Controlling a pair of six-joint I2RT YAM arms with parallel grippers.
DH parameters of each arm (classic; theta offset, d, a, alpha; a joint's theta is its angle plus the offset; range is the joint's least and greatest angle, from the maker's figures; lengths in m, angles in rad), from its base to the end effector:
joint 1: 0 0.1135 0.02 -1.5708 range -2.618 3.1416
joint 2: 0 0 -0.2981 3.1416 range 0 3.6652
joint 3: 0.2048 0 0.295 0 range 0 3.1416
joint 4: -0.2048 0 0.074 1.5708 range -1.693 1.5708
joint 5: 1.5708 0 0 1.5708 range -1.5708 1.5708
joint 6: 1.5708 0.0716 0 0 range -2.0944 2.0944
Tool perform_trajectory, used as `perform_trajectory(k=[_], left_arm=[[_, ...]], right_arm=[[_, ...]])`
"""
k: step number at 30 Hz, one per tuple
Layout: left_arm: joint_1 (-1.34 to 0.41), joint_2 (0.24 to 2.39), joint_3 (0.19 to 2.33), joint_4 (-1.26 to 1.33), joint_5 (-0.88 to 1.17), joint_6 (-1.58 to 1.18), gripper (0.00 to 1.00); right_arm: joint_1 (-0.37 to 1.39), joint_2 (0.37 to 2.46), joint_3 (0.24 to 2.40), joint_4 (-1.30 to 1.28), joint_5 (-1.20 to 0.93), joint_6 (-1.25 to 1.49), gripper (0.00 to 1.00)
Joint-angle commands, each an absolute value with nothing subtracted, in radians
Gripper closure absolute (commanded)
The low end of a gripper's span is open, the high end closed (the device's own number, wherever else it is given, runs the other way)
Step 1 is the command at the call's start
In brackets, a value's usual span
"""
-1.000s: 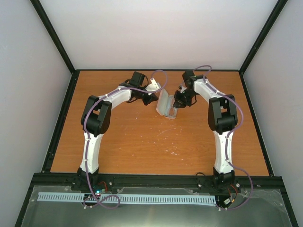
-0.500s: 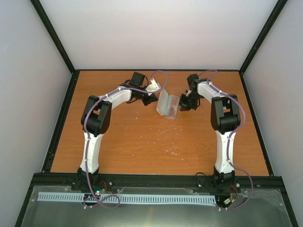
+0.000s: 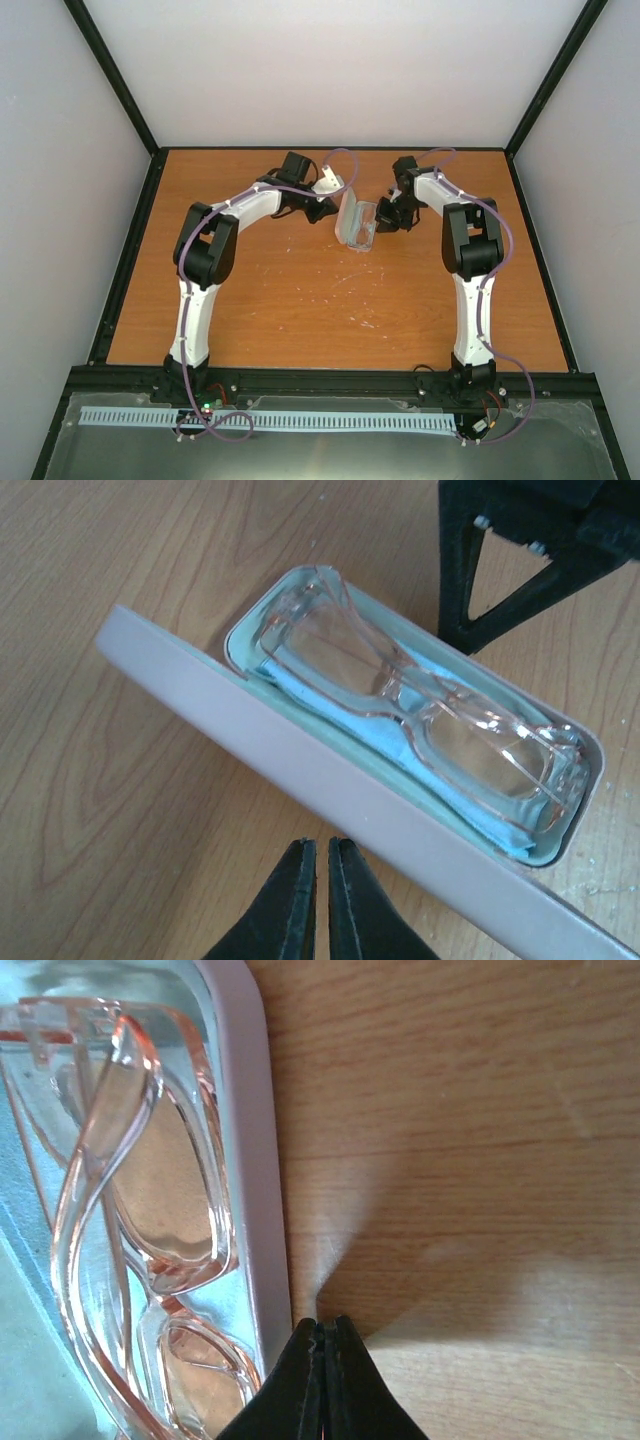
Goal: Organize the sunglasses
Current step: Adjust the sunglasses in the sunglasses case, then close the sunglasses case at the center of the board.
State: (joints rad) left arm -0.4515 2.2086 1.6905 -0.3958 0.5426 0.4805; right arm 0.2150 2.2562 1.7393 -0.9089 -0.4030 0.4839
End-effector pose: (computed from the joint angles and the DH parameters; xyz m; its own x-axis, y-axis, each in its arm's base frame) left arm 0.4884 -0.2779 0.1549 -0.3280 0.5990 -0.7305 0.9123 0.4016 -0.0803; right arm 0.4919 0.1362 0.1153 -0.9728 0.2256 0.0526 0.2270 0.8830 0.4107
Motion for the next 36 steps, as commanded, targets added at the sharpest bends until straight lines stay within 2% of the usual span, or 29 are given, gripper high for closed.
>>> perform_trajectory(k=[1, 22, 33, 35, 36], left_arm=[[-0.476, 2.238, 1.758, -0.399, 0.563, 0.454, 0.92], [-0.556, 2.322, 1.838, -0.426, 0.574, 0.401, 0.92], [-0.564, 2.326, 1.857, -0.458, 0.534, 0.391, 0.93], [-0.548, 2.283, 1.837, -0.447, 0.519, 0.383, 0.88], [-0.536, 2.256, 1.827, -0.441, 0.512, 0.374, 0.79]], right_arm=[[0.225, 2.280, 1.727, -0.870, -0.397, 0.493, 0.97], [0.235, 2.245, 1.640, -0.752, -0.481, 0.501, 0.97], [0.223, 2.187, 1.631, -0.784, -0.459, 0.467, 0.97], [0.202, 2.140, 1.613, -0.805, -0.429, 0.455, 0.97], [0.188, 2.115, 1.603, -0.814, -0.412, 0.447, 0.97]])
